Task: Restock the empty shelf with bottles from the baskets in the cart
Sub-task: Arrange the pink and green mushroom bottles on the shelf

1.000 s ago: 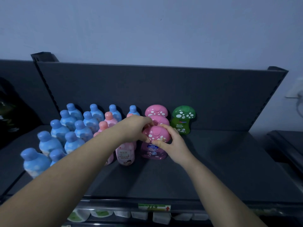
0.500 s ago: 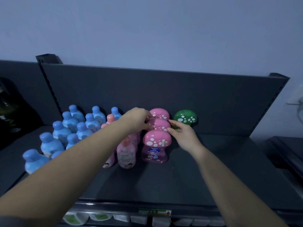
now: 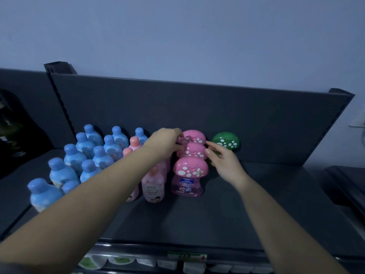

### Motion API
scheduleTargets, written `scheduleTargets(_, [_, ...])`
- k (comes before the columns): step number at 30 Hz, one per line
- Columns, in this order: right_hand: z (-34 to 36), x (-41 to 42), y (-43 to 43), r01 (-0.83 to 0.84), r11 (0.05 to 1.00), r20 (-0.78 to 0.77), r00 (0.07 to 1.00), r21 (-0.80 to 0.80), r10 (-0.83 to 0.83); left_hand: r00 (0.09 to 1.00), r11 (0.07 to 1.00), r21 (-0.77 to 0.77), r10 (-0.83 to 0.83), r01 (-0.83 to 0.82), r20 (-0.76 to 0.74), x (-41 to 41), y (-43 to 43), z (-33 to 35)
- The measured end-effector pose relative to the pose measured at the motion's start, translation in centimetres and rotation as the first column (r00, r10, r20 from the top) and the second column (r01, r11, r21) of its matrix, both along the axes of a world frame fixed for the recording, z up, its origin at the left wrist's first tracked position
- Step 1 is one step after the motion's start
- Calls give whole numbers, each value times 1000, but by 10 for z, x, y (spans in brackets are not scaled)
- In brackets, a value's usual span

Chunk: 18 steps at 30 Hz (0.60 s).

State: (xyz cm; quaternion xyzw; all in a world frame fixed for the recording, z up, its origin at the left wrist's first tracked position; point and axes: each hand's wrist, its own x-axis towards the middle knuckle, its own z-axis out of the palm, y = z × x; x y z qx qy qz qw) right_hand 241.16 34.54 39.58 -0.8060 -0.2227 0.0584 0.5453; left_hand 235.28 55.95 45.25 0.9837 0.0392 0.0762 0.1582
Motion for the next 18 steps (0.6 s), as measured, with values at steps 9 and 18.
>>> scheduleTargets(9, [7, -28, -17, -211, 971, 0, 977, -114, 213, 968, 968, -194, -190, 157, -166, -42, -5, 11])
scheduleTargets(18, [7, -28, -20, -217, 973, -7, 976, -82, 217, 987, 981, -145, -139, 126, -79, -42, -18, -1])
